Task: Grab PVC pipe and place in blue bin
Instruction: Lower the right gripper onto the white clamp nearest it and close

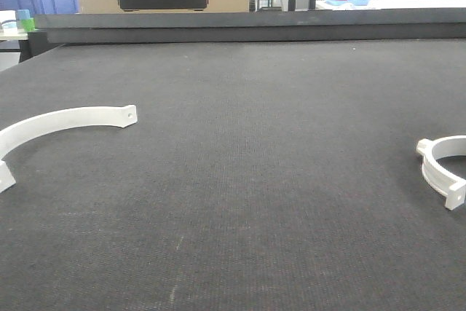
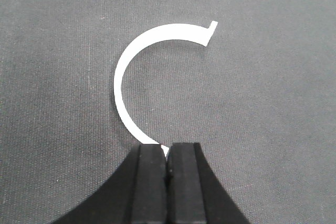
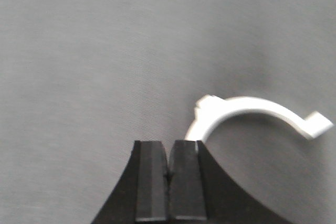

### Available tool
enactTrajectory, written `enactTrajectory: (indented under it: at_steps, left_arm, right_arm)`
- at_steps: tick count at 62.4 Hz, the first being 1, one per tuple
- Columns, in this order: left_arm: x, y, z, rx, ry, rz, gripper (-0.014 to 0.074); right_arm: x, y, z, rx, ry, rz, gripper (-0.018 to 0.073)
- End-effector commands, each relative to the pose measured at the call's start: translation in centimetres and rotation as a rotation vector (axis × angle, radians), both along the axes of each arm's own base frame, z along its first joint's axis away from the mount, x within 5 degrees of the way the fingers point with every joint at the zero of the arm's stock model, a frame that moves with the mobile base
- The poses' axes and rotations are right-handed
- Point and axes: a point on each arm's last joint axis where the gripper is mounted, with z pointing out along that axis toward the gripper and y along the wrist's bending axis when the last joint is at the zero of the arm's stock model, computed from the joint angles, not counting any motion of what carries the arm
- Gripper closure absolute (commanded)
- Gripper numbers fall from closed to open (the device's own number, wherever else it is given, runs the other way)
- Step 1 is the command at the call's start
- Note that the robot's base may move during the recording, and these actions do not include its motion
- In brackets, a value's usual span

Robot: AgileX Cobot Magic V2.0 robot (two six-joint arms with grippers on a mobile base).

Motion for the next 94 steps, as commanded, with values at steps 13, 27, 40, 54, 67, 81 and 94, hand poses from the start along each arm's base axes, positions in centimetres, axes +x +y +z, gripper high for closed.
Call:
enactTrajectory:
  at_steps: [13, 27, 40, 54, 67, 81, 94]
  left_arm:
    - [0.1, -0.1, 0.3, -0.008, -0.015, -0.002, 0.0707]
    - [0.1, -0.1, 0.3, -0.008, -0.015, -0.002, 0.0707]
    - [0.1, -0.1, 0.3, -0.008, -0.021, -0.001, 0.0707]
    - [0.2, -0.1, 0.3, -0.009, -0.027, 0.000, 0.0707]
    - [0.2, -0.1, 0.3, -0.005, -0.026, 0.000, 0.0707]
    - [0.3, 0.0, 0.4, -0.002, -0.046, 0.003, 0.0707]
    - [0.3, 0.0, 0.5, -0.002, -0.048, 0.003, 0.0707]
  right_arm:
    - [3.8, 4.0, -1.0, -0.009, 0.104, 0.100, 0.0718]
    - [5.4, 3.8, -3.6, -0.232, 0.350, 0.033, 0.0718]
    - [6.3, 3.1, -5.1, -0.344, 0.420, -0.036, 0.0718]
    - [7.0, 3.8, -5.7, -0.291, 0.394, -0.041, 0.0718]
    - [7.5, 3.9, -6.9, -0.300, 0.435, -0.057, 0.0618]
    - [7.7, 4.1, -8.4, -0.308, 0.515, -0.055, 0.0309]
    - [8.2, 4.6, -10.3, -0.289, 0.581, -0.058, 0.0283]
